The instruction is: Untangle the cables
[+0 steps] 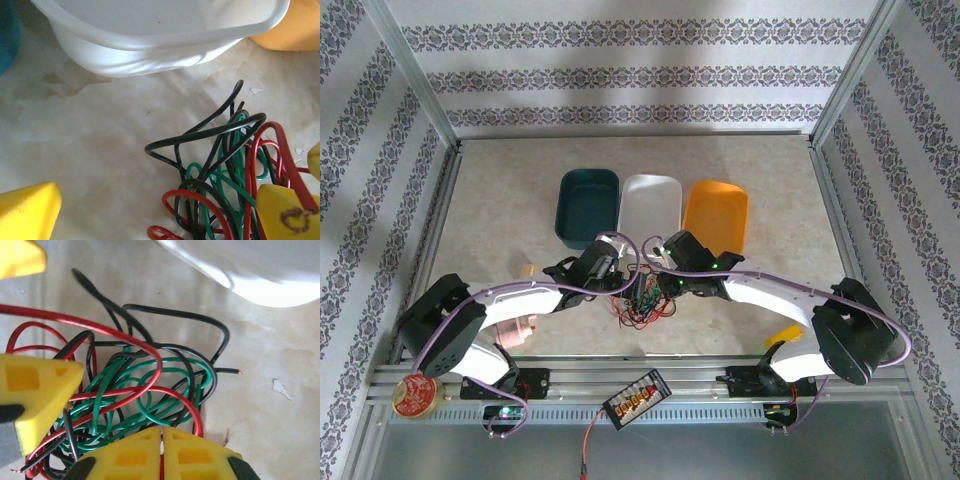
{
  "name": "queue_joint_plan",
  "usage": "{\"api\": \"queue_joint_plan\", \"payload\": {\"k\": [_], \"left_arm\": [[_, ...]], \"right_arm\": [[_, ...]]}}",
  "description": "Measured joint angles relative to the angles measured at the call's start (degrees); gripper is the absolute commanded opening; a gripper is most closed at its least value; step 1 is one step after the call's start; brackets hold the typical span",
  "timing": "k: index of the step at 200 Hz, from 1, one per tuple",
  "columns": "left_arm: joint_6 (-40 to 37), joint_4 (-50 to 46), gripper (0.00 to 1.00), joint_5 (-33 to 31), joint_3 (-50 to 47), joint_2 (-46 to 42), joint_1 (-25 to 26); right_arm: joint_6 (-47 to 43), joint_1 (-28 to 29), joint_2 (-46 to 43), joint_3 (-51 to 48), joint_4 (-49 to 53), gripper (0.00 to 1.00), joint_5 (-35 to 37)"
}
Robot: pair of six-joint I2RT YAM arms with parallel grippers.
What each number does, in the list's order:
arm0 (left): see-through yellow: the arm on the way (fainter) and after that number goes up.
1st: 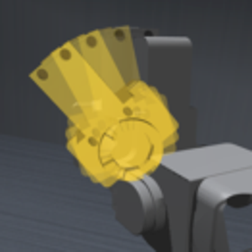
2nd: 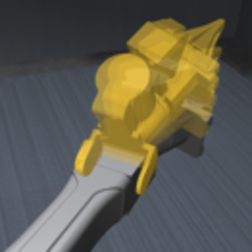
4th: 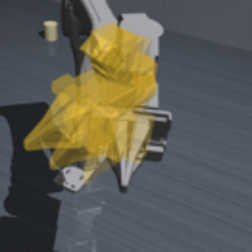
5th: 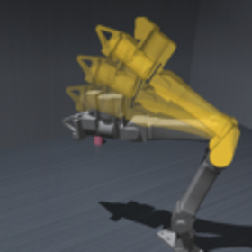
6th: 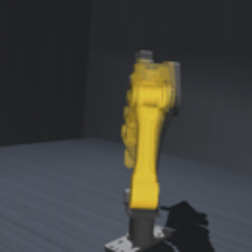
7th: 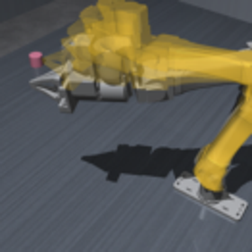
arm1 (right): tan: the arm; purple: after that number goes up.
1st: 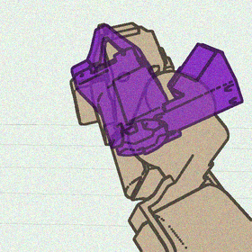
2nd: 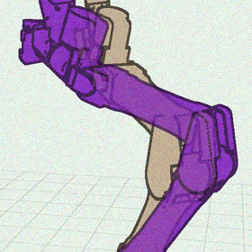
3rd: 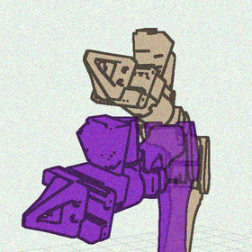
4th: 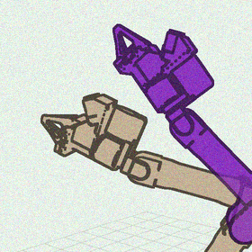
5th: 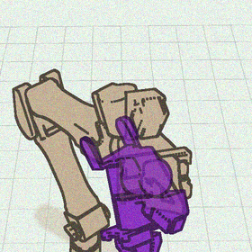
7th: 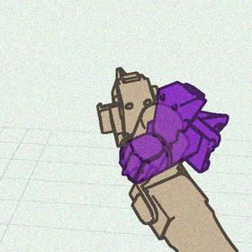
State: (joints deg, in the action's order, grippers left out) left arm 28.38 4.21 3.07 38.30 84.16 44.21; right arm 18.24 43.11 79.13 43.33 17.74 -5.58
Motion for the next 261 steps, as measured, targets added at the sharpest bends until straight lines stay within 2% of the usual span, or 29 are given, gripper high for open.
{"api": "queue_joint_plan", "payload": {"k": [23, 41, 68, 90, 108, 150, 184, 218, 261], "left_arm": [[0.0, 0.5, 0.89, 0.3, 0.4, 1.5, 0.0], [0.0, 1.2, 0.78, 0.6, 0.5, 3.0, 0.0], [0.2, 1.7, 0.52, 0.8, 0.7, 5.4, 0.1], [0.7, 2.3, 0.26, 0.6, 0.9, 6.8, 0.1], [0.6, 2.5, 0.13, -0.3, 1.3, 7.7, 0.1], [1.0, 2.7, 0.04, -1.9, 1.4, 8.1, 0.1], [1.3, 2.7, 0.04, -3.9, 1.3, 8.0, 0.1], [1.8, 2.6, 0.04, -5.9, -0.4, 6.4, 0.1], [2.0, 2.5, 0.01, -8.2, -2.1, 4.5, 0.1]], "right_arm": [[0.1, -1.5, -3.2, -0.8, 0.1, 0.0, 0.5], [0.1, -3.1, -6.6, -0.8, 0.0, 0.0, 0.8], [0.1, -5.9, -11.4, -0.8, 0.1, 0.0, 1.3], [0.3, -8.0, -14.7, -0.8, 0.2, 0.0, 1.9], [0.8, -9.3, -17.2, -0.8, 0.5, 0.0, 3.0], [1.6, -12.1, -22.8, -0.7, 1.0, 0.0, 8.1], [3.1, -15.9, -27.1, -0.7, 1.5, 0.0, 13.7], [4.5, -21.3, -30.8, -0.7, 2.6, 0.0, 18.9], [4.8, -29.3, -33.3, -0.3, 3.6, 0.0, 22.1]]}}
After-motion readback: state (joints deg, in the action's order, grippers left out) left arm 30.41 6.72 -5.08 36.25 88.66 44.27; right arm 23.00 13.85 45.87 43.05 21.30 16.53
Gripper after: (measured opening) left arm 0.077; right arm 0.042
